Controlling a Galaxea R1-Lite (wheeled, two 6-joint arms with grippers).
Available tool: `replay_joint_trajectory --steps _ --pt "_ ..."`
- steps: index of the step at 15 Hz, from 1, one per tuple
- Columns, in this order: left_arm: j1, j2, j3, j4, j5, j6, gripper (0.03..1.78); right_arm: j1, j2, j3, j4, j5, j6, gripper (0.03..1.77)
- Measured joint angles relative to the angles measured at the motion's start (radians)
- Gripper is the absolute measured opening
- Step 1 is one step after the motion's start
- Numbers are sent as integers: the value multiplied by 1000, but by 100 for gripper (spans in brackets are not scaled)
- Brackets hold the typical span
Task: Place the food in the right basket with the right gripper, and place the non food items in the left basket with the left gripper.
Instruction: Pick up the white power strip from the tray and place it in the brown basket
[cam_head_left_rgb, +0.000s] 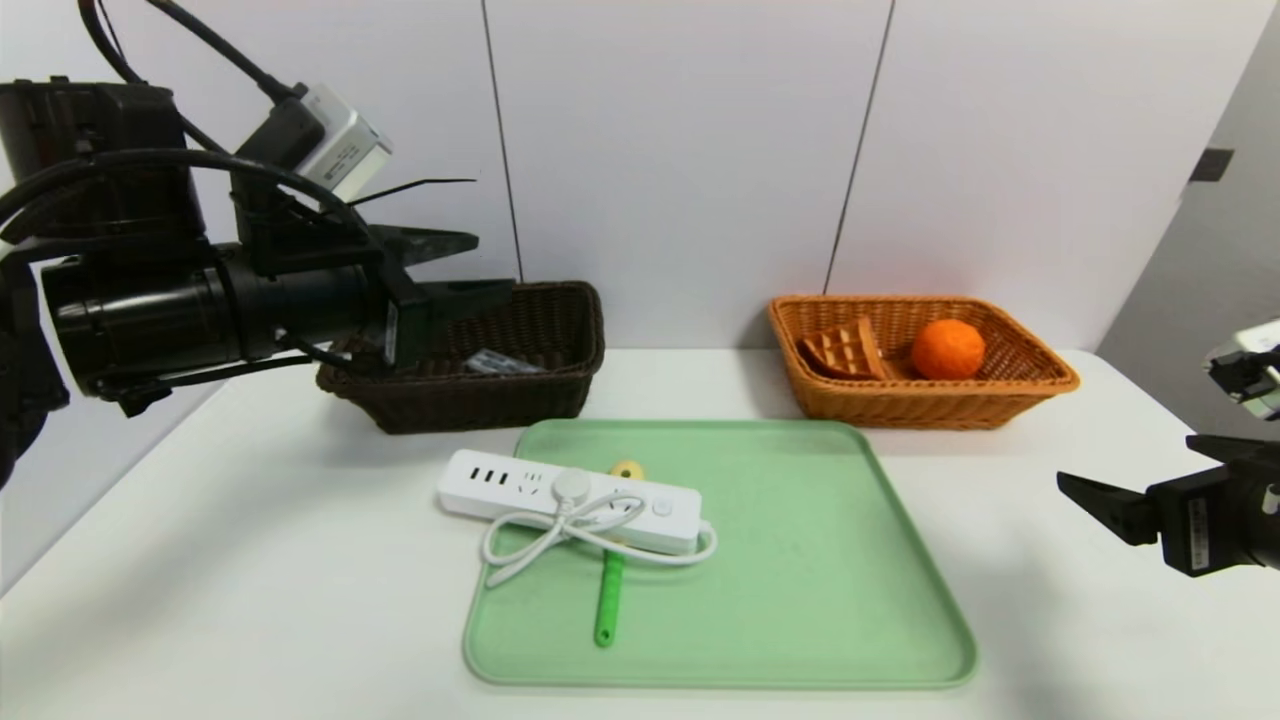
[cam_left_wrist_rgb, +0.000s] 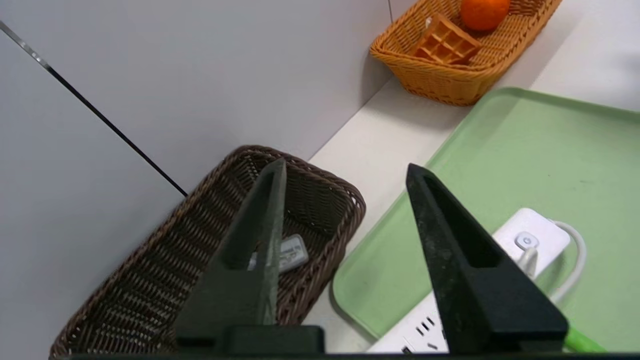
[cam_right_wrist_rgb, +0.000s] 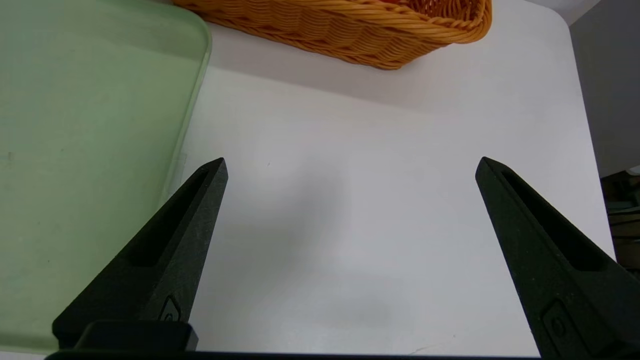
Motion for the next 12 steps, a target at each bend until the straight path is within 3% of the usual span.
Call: replay_joint_trajectory --steps 4,9,12 --pt "-1 -74 137 66 0 67 123 0 -1 6 0 1 -2 171" --pt "-3 -183 285 345 17 295 145 1 -2 12 -1 0 -1 171" --pt "-7 -197 310 419 42 357 153 1 -2 13 -2 0 1 171"
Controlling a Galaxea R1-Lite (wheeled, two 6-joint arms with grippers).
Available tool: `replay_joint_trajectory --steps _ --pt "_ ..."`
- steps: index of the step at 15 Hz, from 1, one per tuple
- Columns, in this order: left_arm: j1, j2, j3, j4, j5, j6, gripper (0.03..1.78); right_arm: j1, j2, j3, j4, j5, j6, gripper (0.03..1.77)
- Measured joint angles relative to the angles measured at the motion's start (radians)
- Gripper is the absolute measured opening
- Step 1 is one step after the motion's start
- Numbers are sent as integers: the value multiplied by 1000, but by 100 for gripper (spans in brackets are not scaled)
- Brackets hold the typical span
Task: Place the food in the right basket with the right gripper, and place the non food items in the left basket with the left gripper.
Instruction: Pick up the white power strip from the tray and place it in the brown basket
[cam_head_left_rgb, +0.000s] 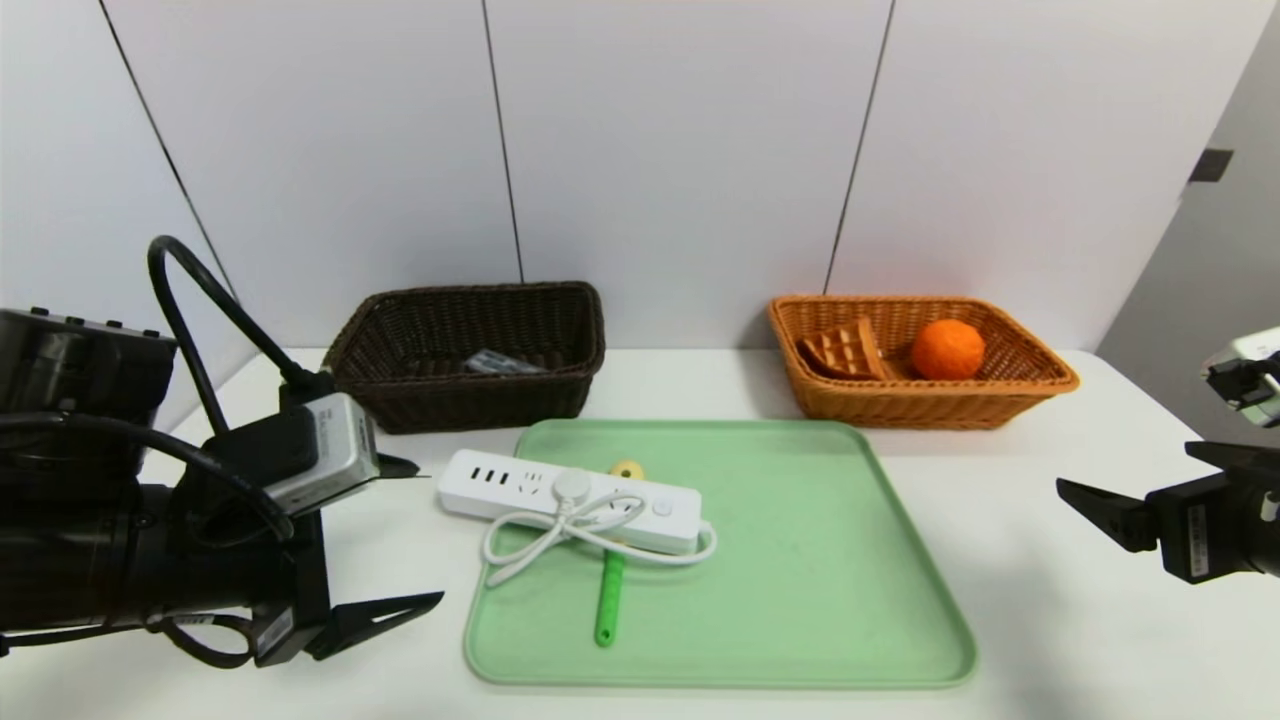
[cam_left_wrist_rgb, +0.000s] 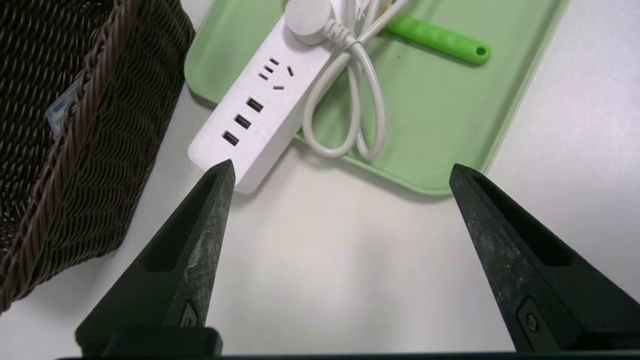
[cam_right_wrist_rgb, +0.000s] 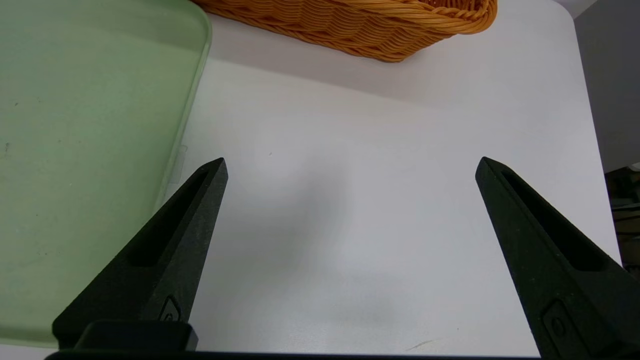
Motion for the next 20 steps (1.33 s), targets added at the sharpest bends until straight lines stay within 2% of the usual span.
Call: replay_joint_trajectory --steps 5,9,14,18,20 --pt "-54 51 3 -14 2 23 161 0 3 4 -1 1 2 171" --pt "-72 121 7 -112 3 17 165 0 5 6 -1 2 2 171" --pt "-119 176 24 -122 2 -5 167 0 7 6 -1 2 3 171" --pt "-124 196 44 -134 4 -8 168 0 7 5 -1 2 3 171" --pt "-124 217 56 -175 4 -9 169 1 7 5 -1 1 3 171"
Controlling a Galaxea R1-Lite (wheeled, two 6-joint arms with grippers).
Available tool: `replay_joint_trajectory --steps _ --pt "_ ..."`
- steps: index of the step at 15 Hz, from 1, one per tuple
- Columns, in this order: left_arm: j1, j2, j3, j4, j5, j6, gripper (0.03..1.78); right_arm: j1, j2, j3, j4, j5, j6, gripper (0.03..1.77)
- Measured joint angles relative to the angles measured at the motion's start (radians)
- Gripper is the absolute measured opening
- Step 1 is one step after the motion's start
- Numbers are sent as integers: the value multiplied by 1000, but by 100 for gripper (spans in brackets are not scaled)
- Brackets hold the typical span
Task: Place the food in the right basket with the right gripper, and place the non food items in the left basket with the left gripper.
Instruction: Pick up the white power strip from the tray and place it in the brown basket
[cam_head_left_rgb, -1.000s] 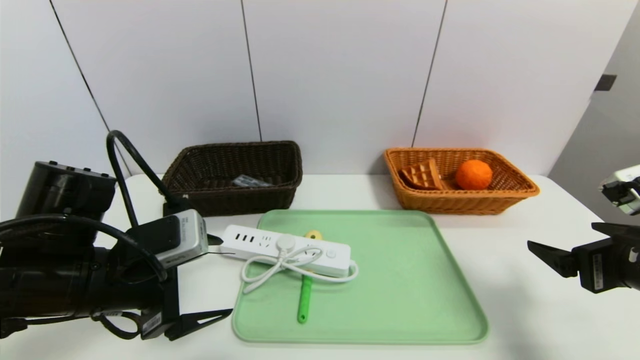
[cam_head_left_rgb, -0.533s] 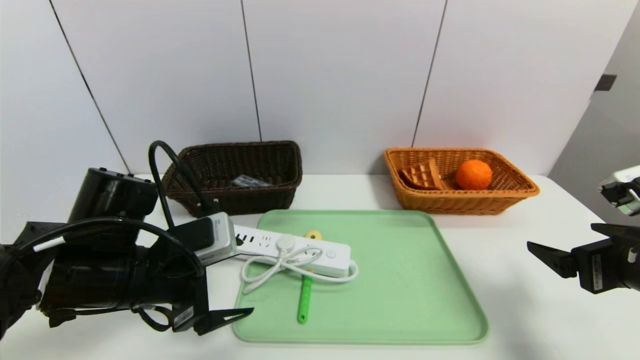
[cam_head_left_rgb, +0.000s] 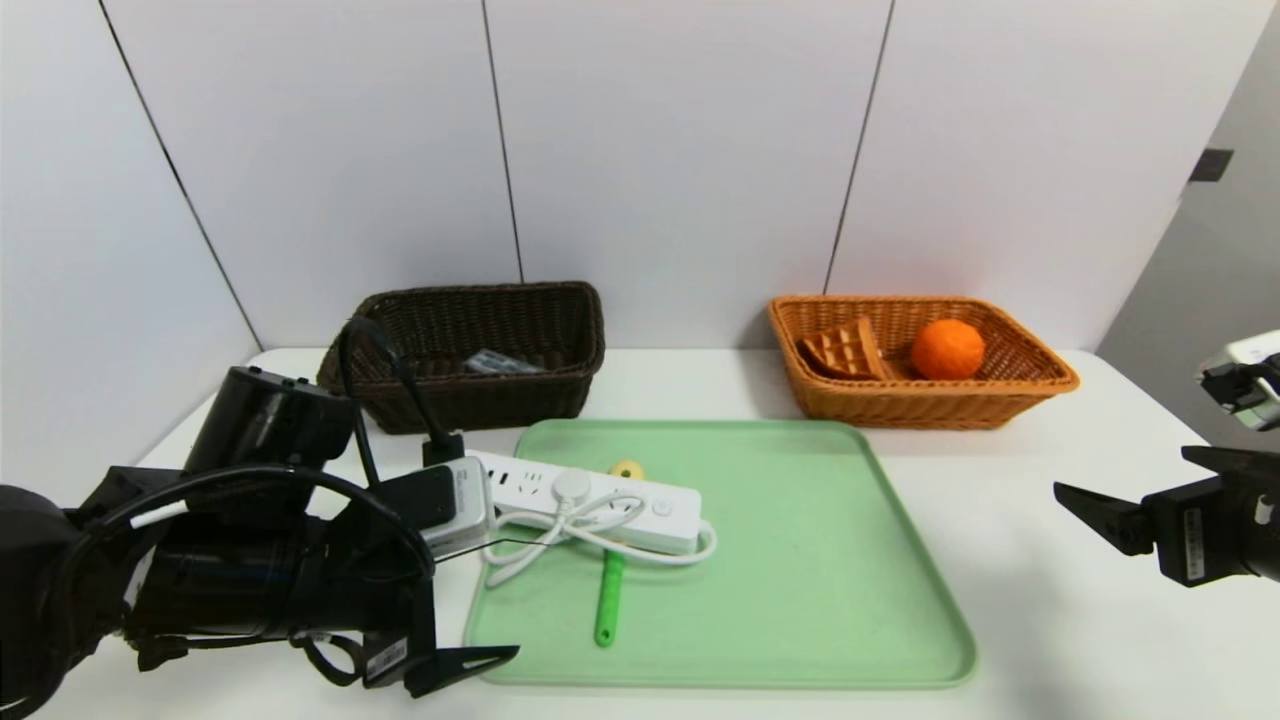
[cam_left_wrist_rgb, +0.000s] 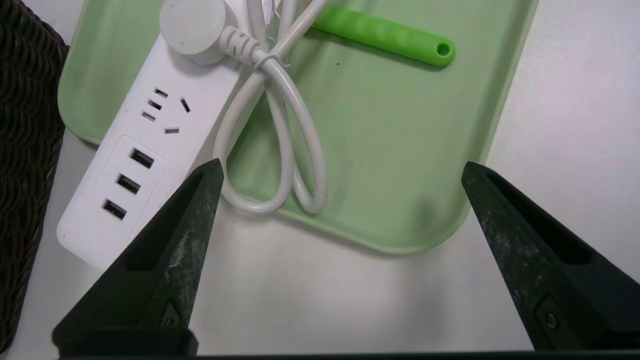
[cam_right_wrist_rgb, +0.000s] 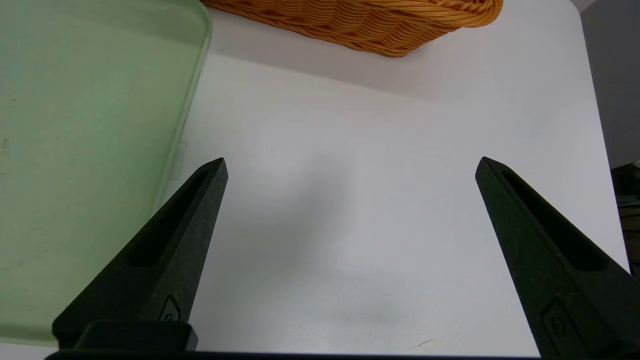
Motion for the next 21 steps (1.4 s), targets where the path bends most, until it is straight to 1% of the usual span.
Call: replay_joint_trajectory --steps 3,13,18,21 --pt "-1 37 19 -74 1 -14 169 0 1 0 0 0 1 171" --pt "0 89 24 -81 1 -21 169 0 -1 -1 0 0 2 171" --pt "0 132 21 -143 4 -26 169 -1 -4 0 0 0 3 171" --pt "-3 157 18 -169 12 -66 169 -1 -5 1 0 0 3 171"
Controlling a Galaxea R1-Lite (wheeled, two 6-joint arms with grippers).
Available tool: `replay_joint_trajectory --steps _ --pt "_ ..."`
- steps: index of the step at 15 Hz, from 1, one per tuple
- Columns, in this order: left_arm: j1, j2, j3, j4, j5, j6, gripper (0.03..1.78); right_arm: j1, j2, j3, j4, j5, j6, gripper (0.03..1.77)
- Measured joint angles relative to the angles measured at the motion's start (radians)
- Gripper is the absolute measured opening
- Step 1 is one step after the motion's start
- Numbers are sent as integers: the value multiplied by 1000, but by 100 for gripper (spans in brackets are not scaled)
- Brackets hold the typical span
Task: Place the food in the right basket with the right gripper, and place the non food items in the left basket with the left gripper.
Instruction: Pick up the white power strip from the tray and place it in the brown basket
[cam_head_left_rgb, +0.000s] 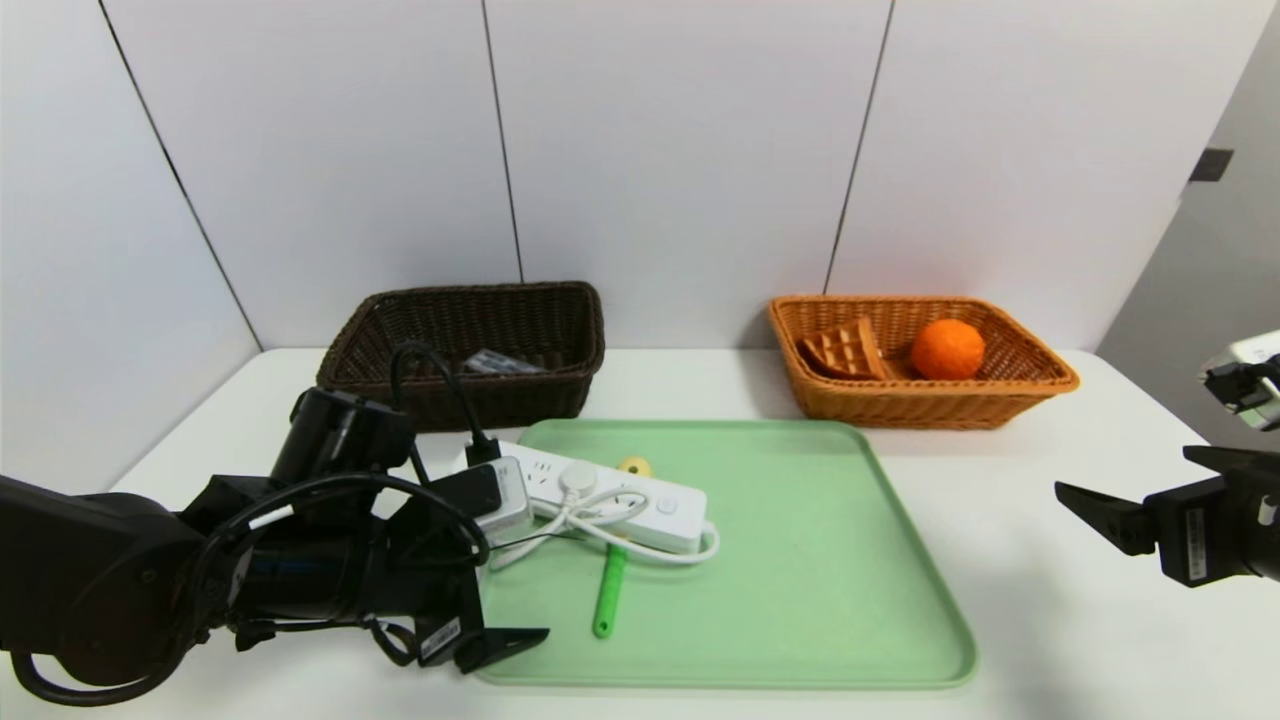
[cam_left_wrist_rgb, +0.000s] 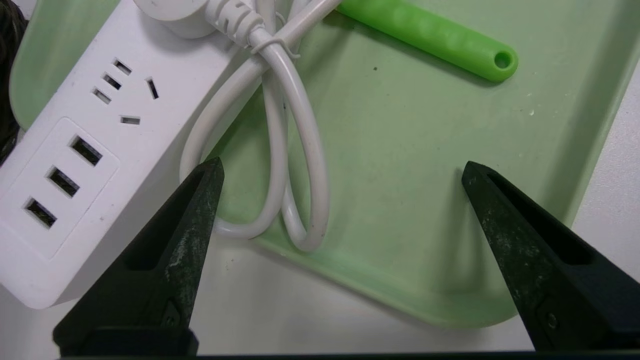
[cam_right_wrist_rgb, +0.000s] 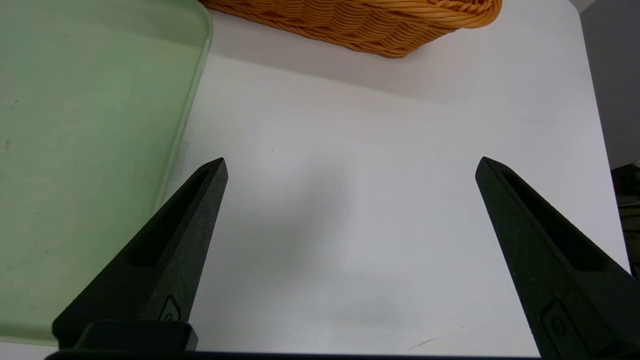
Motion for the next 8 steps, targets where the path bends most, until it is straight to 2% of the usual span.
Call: replay_joint_trajectory --steps 8 --pt "-6 -7 -6 6 -3 -35 169 0 -1 8 0 0 1 171"
